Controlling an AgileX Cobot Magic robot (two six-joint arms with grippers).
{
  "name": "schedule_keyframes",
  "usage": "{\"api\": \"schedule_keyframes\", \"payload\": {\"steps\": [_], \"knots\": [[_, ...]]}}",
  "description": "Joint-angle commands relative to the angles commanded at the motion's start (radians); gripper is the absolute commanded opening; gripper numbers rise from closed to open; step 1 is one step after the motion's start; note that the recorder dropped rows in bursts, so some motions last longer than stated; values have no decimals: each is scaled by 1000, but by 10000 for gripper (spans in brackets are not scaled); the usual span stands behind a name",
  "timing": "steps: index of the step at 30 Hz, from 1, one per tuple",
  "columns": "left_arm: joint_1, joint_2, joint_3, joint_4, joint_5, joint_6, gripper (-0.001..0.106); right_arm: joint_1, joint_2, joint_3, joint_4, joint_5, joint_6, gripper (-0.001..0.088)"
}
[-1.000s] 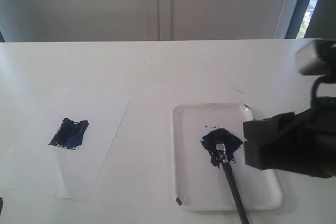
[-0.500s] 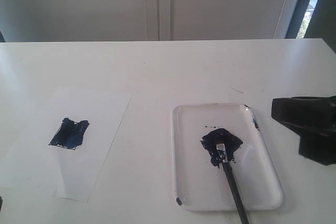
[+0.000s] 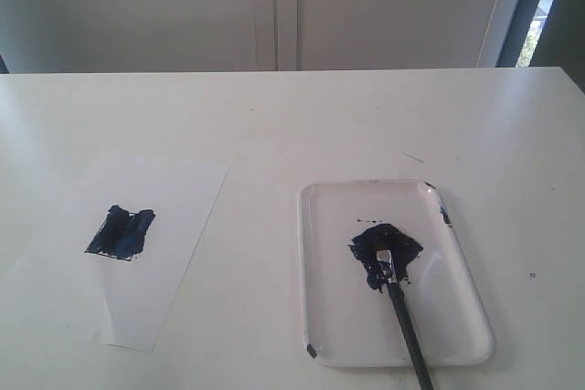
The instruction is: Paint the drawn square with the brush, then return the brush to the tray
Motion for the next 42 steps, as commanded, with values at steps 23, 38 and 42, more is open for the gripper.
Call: {"api": "schedule_keyframes", "payload": {"steps": [23,38,42], "knots": [[5,-98,307,-87,-44,-10,0,-234,-203,312,-3,114,0,302],[5,-98,328,-99,5,0,0,-234,-203,321,-2,140,0,302],[5,-98,328,-178,-202,194,0,-232,-203,321,-87,-110,-92,302]]}}
